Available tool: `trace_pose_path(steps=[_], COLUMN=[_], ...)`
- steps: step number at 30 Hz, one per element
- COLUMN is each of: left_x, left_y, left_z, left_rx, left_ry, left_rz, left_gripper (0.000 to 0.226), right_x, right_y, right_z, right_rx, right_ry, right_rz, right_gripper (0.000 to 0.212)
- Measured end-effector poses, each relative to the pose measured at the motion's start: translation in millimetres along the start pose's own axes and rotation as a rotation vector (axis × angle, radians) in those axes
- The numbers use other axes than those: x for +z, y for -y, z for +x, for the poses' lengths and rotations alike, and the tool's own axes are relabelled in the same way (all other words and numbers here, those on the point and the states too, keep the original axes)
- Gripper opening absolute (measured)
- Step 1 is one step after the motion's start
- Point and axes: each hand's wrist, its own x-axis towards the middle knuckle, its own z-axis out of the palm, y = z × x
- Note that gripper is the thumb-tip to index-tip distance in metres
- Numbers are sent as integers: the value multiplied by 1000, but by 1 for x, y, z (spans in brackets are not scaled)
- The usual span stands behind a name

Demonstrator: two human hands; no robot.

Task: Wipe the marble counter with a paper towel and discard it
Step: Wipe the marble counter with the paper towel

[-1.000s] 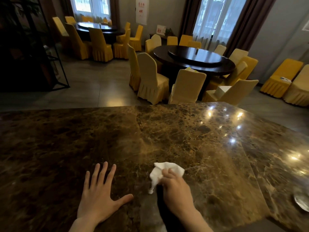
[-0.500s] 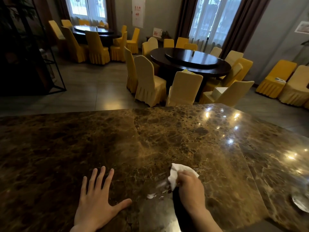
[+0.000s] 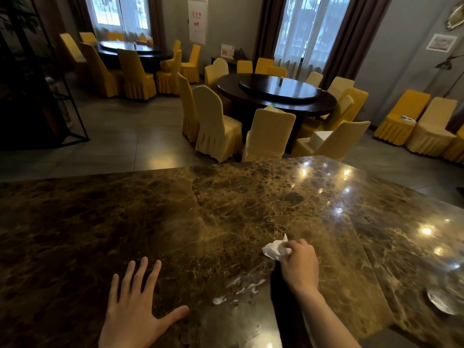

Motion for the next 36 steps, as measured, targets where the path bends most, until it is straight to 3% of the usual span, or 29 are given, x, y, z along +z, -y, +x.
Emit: trace_pose_path(steps=[3,10,12,16,18,22,26,28,30,33,36], left_x=[-2,-5,-7,-10,-11,-11,-9,-9,-7,-5,-3], left_y=[-3,1,1,0,-1,-1,-1,0,0,1,2], left_z=[1,-2,-3,-4,-4,-2,0,1,2,3,4], left_rx=[7,-6,-12,-10,-13,-10,-13,-19,-22,-20,-21], left_ry=[14,40,51,62,68,70,72,73,75,75,78], left_rz=[7,10,5,7,5,24,29,23,13,-2,0], left_gripper=[132,133,135,136,137,138,138,138,138,139,139], right_x=[1,22,13,-1,7,19,11,4,-4,-14,-3], right_y=[-2,36,22,3,16,34,27,21,9,-14,-15], right_z=[-7,-59,-46,-20,-27,-54,-48,-34,-13,12,5], right_rx=[-54,-598,-504,-93,-131,-380,-489,-454,-303,-82,-81], right_ry=[77,277,276,97,79,153,253,272,174,-9,28], right_rz=[-103,-128,-118,-107,-85,47,11,-43,-55,-47,-134], right_gripper=[27,16,13,11,15,17,20,11,8,19,11])
